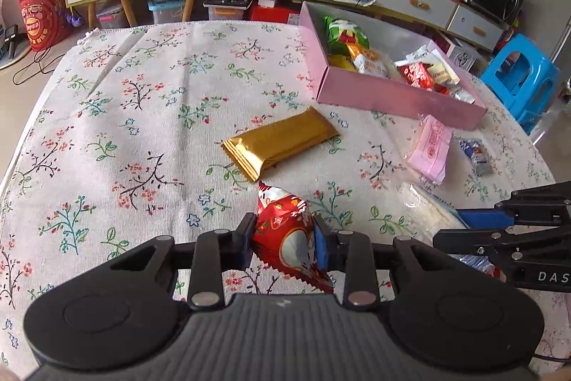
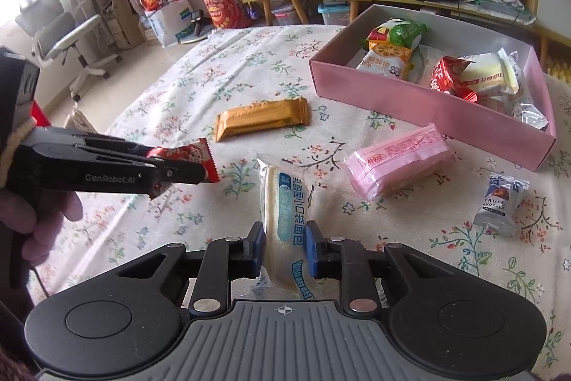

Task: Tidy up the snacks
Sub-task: 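Carry red candy packet and white bread roll into the pink box and open both grippers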

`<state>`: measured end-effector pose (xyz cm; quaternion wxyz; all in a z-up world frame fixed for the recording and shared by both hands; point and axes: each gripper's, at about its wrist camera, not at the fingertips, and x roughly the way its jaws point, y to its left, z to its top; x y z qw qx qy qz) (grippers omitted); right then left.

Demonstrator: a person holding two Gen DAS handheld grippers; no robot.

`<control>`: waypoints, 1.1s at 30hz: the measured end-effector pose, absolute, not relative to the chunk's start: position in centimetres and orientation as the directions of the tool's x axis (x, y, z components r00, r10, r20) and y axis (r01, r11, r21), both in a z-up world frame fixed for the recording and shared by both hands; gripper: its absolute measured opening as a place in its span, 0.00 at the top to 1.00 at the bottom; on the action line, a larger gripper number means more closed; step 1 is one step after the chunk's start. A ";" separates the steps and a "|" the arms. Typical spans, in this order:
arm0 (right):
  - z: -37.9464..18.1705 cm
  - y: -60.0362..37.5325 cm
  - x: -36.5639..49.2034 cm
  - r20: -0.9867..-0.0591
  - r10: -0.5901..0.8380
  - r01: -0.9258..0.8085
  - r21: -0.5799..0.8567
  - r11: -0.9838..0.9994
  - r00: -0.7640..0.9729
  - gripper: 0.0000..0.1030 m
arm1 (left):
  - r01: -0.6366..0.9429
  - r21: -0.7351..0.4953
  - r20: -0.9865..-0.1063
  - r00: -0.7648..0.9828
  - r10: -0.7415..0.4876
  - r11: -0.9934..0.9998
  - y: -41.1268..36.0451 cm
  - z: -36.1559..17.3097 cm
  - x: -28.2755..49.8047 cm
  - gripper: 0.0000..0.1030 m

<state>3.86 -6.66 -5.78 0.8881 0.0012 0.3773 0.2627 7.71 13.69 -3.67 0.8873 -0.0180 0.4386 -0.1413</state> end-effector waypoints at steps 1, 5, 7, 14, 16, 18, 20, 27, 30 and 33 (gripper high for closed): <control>-5.5 -6.8 3.9 -0.665 0.477 -0.464 0.216 0.859 0.574 0.78 | 0.235 -0.161 -0.769 0.579 -0.271 0.959 13.7 -3.5 7.7 0.71; -4.3 -7.3 4.0 -0.645 0.499 -0.458 0.249 0.853 0.578 0.78 | 0.234 -0.175 -0.752 0.595 -0.284 0.956 13.7 -2.8 7.6 0.71; -3.7 -7.5 4.1 -0.635 0.503 -0.454 0.256 0.853 0.587 0.78 | 0.232 -0.182 -0.745 0.602 -0.288 0.955 13.8 -2.5 7.7 0.71; -2.1 -8.8 4.7 -0.603 0.506 -0.426 0.285 0.859 0.616 0.78 | 0.214 -0.210 -0.721 0.625 -0.299 0.954 13.6 -1.5 8.3 0.71; -1.7 -9.3 5.0 -0.594 0.506 -0.413 0.298 0.861 0.626 0.78 | 0.211 -0.218 -0.711 0.634 -0.304 0.953 13.4 -1.1 8.6 0.71; -1.3 -9.9 5.3 -0.586 0.502 -0.400 0.305 0.864 0.637 0.78 | 0.208 -0.226 -0.702 0.642 -0.307 0.952 13.0 -0.7 9.0 0.71; -0.9 -10.5 5.7 -0.576 0.492 -0.384 0.308 0.870 0.653 0.78 | 0.209 -0.232 -0.691 0.651 -0.313 0.950 12.5 -0.3 9.5 0.71; 0.2 -13.2 7.5 -0.545 0.450 -0.303 0.342 0.890 0.707 0.78 | 0.226 -0.267 -0.655 0.671 -0.349 0.937 9.7 0.7 11.3 0.71; 0.4 -14.3 8.4 -0.536 0.431 -0.268 0.356 0.895 0.726 0.78 | 0.231 -0.272 -0.645 0.677 -0.355 0.934 8.3 0.9 11.9 0.71; 0.3 -15.5 9.4 -0.528 0.423 -0.232 0.389 0.891 0.736 0.78 | 0.235 -0.278 -0.633 0.684 -0.362 0.931 7.1 1.2 12.4 0.71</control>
